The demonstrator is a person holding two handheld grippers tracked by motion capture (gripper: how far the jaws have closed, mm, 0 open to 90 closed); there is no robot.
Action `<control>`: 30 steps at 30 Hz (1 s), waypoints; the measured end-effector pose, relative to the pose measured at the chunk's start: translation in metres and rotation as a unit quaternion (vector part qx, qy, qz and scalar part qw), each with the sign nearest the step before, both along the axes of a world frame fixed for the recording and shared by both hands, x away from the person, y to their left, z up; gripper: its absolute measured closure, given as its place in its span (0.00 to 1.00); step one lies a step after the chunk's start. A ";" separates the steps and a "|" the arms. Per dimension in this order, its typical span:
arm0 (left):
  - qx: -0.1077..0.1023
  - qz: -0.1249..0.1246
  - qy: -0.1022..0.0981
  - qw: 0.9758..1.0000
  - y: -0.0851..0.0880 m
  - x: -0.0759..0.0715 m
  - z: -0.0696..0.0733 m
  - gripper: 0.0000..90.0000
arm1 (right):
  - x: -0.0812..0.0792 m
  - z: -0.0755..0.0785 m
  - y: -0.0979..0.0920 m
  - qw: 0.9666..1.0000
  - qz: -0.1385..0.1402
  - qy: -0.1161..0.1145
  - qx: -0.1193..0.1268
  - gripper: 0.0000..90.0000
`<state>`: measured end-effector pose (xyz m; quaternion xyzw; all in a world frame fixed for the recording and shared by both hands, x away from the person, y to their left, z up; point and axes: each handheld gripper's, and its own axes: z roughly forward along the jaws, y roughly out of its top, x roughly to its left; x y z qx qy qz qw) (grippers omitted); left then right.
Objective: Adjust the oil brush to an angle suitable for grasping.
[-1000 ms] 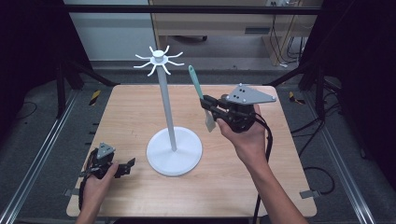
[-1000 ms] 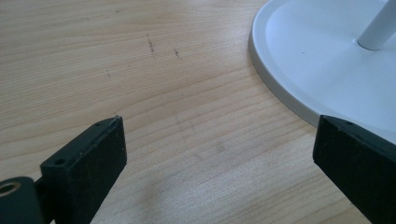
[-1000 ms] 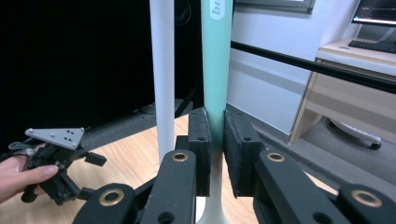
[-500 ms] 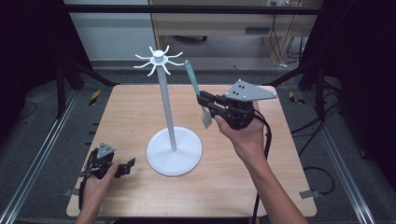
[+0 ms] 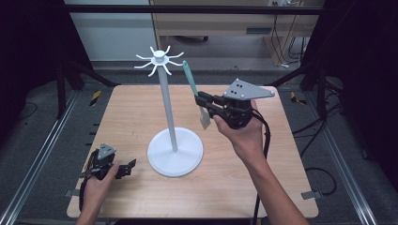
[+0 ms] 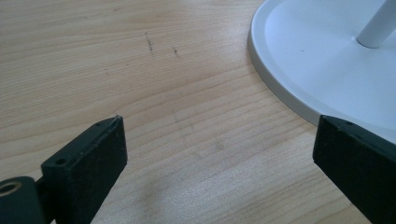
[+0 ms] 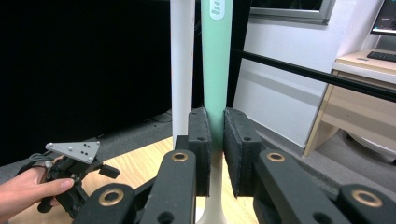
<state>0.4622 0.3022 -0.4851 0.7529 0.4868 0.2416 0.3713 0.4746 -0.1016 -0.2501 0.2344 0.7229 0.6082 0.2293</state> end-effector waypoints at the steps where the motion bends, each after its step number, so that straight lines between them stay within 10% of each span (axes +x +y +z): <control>1: 0.000 0.000 0.000 1.000 0.000 0.000 0.000 0.03 | 0.001 0.000 0.000 1.000 0.001 0.001 0.000 0.91; 30: -0.002 0.004 -0.006 1.000 0.002 -0.001 0.002 0.03 | 0.012 -0.002 0.017 1.000 0.006 0.016 -0.021 0.91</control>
